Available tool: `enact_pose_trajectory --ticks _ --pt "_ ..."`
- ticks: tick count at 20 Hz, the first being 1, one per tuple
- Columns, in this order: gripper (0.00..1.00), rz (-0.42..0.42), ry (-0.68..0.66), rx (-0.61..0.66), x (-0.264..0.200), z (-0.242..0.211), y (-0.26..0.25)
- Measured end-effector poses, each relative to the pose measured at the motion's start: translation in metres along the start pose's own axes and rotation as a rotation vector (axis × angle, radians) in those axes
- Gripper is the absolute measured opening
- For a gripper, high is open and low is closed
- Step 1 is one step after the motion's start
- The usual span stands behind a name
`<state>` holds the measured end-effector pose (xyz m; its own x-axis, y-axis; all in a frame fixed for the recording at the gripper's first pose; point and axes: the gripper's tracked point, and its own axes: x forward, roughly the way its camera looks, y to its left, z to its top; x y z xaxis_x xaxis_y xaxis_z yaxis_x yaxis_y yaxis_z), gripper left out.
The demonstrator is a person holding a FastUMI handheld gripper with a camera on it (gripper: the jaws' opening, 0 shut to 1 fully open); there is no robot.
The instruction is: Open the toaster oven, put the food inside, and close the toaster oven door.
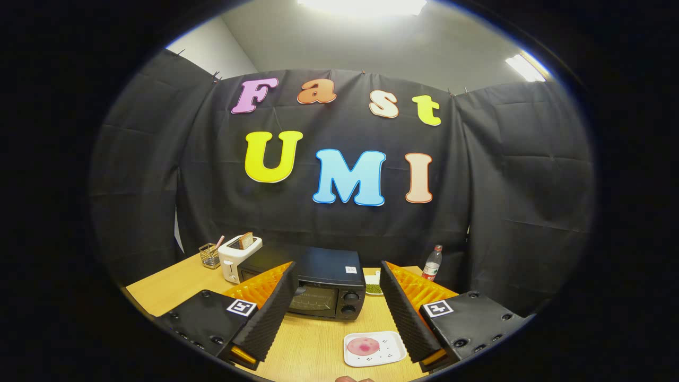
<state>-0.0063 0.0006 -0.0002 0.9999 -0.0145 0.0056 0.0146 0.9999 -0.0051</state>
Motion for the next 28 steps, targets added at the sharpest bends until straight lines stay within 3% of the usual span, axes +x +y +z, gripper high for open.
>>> enact_pose_trajectory --ticks 15,28 --pt "0.98 0.030 0.040 -0.020 0.008 -0.002 0.031" --pt "0.98 0.078 0.058 -0.016 0.058 0.011 0.075"
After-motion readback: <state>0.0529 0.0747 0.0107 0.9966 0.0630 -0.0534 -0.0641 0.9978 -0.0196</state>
